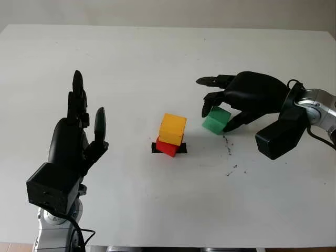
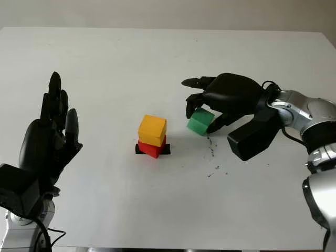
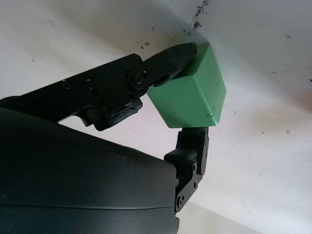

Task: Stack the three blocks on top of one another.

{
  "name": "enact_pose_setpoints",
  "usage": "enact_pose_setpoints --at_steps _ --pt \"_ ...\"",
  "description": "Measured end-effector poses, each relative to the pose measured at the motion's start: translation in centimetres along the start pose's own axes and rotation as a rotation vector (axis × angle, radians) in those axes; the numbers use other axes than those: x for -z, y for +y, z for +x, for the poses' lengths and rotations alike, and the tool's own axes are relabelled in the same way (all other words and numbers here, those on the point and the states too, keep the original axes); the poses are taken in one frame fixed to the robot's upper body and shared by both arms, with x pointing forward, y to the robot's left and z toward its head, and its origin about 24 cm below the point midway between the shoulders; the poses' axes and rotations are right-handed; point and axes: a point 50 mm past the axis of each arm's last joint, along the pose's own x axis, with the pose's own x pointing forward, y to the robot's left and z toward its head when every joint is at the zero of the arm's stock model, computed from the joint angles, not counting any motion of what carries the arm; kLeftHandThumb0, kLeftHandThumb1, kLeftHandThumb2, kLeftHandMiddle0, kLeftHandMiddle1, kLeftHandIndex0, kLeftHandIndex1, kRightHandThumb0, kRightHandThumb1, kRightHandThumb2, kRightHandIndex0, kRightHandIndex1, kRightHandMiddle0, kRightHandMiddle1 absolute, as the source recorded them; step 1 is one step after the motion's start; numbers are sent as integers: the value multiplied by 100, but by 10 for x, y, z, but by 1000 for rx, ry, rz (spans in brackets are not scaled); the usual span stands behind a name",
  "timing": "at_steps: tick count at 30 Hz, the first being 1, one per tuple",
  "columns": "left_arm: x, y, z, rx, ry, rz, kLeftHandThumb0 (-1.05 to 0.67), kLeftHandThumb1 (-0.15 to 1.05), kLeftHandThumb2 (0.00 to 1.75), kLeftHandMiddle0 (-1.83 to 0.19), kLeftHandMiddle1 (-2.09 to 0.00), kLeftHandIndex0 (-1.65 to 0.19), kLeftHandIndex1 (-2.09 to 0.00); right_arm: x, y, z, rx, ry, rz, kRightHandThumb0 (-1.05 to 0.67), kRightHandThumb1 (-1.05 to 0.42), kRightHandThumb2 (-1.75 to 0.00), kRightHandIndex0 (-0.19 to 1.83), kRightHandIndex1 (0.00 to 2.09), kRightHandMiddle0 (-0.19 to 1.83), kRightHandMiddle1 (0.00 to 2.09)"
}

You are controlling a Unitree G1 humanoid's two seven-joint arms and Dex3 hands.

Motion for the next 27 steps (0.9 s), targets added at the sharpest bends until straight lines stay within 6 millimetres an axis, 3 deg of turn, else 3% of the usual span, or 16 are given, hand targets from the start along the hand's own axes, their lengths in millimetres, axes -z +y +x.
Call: enact_pose_setpoints --at_steps 6,10,16,27 --pt "0 0 0 1 0 5 -77 105 69 15 -5 15 -6 4 -13 1 23 22 -1 -40 -92 -5 22 7 49 116" --pt "0 -1 0 3 -2 8 -76 105 69 13 -6 14 -6 8 -31 1 52 46 -6 -39 -89 -5 26 7 58 106" --pt "-1 -3 1 10 -6 4 -76 105 68 13 -6 14 -6 7 -61 -1 88 38 22 -39 -88 -5 26 6 59 107" --pt "-2 -4 2 9 -11 6 -77 105 69 14 -5 15 -5 -15 -123 6 51 -54 78 -41 -85 -5 33 8 68 105"
